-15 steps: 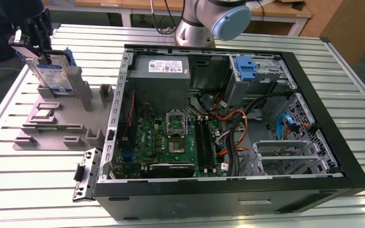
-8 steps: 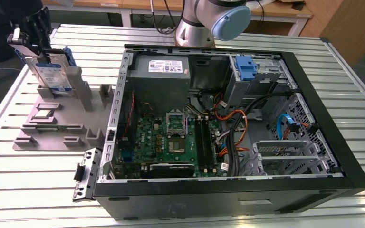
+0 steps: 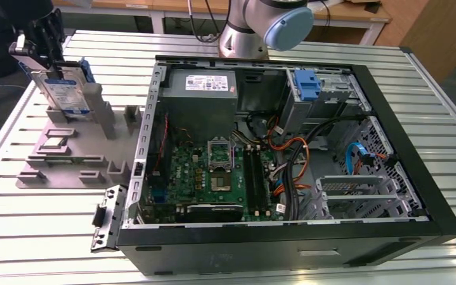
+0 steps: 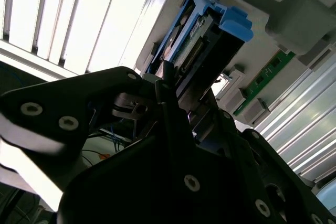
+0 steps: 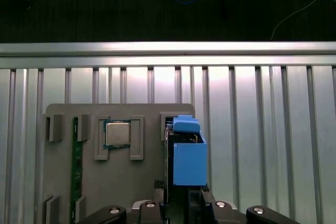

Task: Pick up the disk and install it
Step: 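Pick up the disk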

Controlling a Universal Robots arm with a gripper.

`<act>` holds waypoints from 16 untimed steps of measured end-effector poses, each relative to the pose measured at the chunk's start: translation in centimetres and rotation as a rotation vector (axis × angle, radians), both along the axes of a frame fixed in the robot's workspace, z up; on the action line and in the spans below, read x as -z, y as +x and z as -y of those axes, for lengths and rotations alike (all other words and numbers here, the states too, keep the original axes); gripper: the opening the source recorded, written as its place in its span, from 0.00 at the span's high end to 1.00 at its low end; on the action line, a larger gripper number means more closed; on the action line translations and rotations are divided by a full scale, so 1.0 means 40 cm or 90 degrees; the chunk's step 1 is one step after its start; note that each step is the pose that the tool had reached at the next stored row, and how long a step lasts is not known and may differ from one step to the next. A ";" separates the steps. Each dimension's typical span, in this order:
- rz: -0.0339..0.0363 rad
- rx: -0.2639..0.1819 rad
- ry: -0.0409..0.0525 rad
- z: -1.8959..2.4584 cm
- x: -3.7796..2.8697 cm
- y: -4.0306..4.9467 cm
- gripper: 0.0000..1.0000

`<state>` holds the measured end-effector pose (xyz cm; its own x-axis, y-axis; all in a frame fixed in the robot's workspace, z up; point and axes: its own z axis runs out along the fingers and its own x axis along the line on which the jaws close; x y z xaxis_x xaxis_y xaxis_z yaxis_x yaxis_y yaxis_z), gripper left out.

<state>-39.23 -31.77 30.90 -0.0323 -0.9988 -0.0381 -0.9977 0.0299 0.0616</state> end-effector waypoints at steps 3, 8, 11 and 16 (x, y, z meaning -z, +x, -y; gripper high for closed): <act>0.0000 0.000 0.0000 0.000 0.000 0.000 0.65; 0.0000 0.000 -0.0001 0.000 -0.014 0.000 0.65; 0.0000 0.000 -0.0001 0.000 -0.034 0.000 0.65; 0.0001 0.000 0.0000 0.000 -0.041 0.000 0.65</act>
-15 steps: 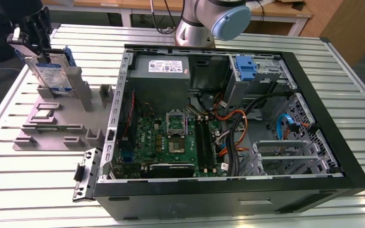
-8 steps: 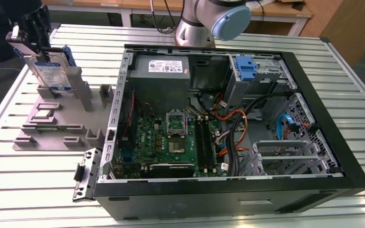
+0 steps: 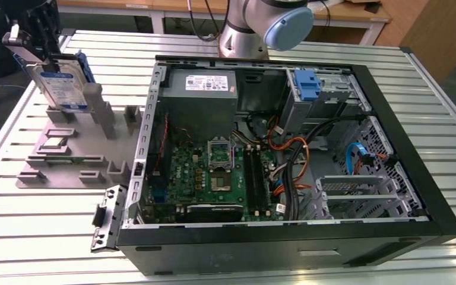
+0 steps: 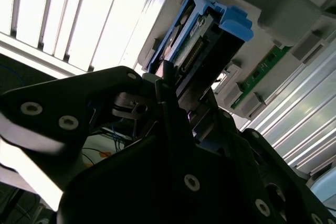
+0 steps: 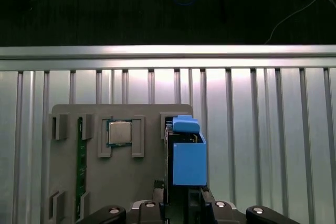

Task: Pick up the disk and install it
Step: 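Pick up the disk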

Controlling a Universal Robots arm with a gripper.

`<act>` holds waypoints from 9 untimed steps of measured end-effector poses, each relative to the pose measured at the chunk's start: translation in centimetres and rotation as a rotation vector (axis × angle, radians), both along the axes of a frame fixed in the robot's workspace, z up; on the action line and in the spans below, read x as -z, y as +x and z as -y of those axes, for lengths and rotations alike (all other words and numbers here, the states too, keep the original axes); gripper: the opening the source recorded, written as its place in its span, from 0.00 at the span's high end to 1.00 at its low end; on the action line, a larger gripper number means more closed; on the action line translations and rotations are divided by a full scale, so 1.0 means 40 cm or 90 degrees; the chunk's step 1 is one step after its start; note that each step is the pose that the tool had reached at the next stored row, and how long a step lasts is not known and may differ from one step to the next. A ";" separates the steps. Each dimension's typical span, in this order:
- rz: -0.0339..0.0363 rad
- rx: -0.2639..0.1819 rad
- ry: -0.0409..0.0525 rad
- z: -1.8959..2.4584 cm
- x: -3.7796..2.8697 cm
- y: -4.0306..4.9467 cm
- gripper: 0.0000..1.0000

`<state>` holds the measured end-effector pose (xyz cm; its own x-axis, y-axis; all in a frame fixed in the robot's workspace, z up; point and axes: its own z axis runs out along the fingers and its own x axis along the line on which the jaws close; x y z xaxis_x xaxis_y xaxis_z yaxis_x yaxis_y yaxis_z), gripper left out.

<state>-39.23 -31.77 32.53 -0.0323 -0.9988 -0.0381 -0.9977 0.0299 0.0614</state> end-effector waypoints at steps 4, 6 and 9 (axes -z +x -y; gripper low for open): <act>-0.0001 0.000 -0.0001 0.000 -0.003 0.000 0.65; -0.0001 0.000 -0.0001 0.000 -0.004 0.000 0.65; -0.0001 0.000 0.0000 0.000 -0.005 0.000 0.65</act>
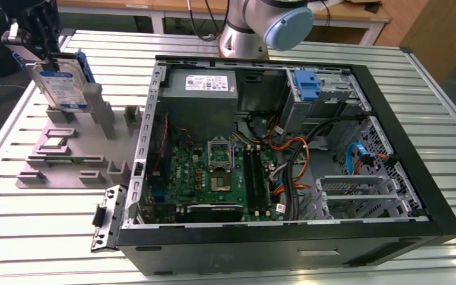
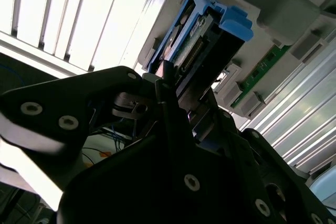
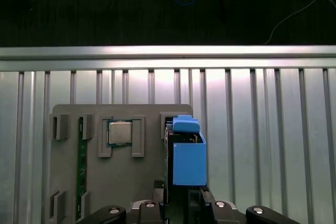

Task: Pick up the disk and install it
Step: 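Pick up the disk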

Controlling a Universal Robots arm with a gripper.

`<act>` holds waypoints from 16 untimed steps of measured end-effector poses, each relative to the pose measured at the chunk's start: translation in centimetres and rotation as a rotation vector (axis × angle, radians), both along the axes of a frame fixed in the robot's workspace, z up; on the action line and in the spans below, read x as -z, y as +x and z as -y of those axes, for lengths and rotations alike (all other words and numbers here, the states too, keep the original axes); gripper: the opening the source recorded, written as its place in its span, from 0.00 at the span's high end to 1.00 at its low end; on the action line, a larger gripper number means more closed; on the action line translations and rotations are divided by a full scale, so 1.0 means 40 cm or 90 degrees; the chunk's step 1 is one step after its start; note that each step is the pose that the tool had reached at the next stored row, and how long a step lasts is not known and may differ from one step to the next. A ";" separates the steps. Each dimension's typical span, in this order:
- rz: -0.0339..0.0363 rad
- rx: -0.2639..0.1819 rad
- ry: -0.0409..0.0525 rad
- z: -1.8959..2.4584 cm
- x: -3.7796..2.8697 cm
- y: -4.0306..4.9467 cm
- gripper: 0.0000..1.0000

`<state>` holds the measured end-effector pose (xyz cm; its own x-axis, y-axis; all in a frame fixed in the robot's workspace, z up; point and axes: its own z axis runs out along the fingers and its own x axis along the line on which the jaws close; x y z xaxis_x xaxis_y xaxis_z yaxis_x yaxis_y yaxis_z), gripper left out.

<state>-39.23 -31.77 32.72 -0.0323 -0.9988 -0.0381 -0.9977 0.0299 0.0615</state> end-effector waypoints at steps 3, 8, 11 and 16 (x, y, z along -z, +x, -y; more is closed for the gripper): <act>0.0000 0.000 0.0000 0.000 -0.001 0.000 0.65; 0.0000 0.000 0.0000 0.000 -0.012 0.000 0.65; -0.0001 0.000 0.0000 0.000 -0.023 0.000 0.65; 0.0000 0.000 0.0000 0.000 -0.043 0.000 0.65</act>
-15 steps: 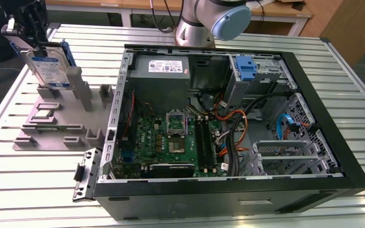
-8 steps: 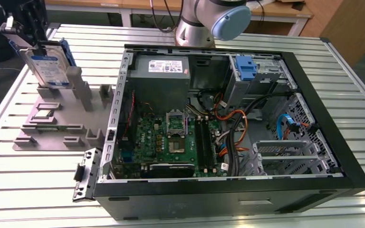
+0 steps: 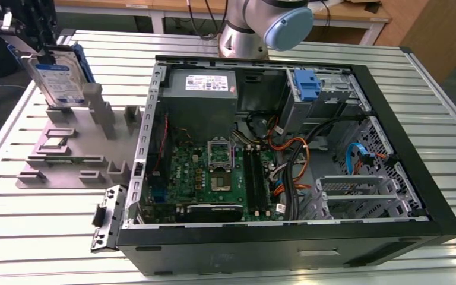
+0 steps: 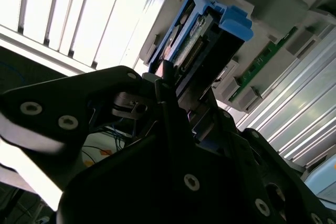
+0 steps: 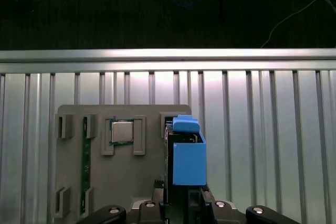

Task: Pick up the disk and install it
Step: 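Pick up the disk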

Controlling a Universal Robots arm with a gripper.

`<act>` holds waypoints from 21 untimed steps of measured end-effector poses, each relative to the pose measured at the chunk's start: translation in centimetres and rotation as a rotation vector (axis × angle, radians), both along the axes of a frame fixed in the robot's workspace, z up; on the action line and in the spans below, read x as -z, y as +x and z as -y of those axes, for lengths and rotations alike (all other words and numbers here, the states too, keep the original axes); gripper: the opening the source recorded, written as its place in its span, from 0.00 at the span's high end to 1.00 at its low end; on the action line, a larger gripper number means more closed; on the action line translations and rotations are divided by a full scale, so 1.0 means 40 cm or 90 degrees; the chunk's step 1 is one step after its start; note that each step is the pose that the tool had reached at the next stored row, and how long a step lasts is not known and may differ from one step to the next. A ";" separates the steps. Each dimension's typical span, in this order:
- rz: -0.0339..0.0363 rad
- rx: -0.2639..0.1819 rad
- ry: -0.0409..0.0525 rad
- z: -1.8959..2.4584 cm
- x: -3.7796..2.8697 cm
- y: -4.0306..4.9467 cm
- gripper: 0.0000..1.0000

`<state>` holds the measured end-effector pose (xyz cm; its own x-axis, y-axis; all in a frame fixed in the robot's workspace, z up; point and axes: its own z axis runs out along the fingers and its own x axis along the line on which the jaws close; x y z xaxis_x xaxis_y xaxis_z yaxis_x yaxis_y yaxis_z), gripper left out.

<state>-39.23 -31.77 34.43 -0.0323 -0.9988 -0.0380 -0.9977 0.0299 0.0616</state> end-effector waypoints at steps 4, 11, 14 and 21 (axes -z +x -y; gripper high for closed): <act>0.0000 0.000 0.0000 0.000 -0.011 0.000 0.65; 0.0001 0.000 0.0000 0.000 -0.024 0.000 0.65; 0.0000 0.000 0.0000 0.000 -0.034 0.000 0.65; 0.0000 0.000 0.0000 0.000 -0.060 0.000 0.65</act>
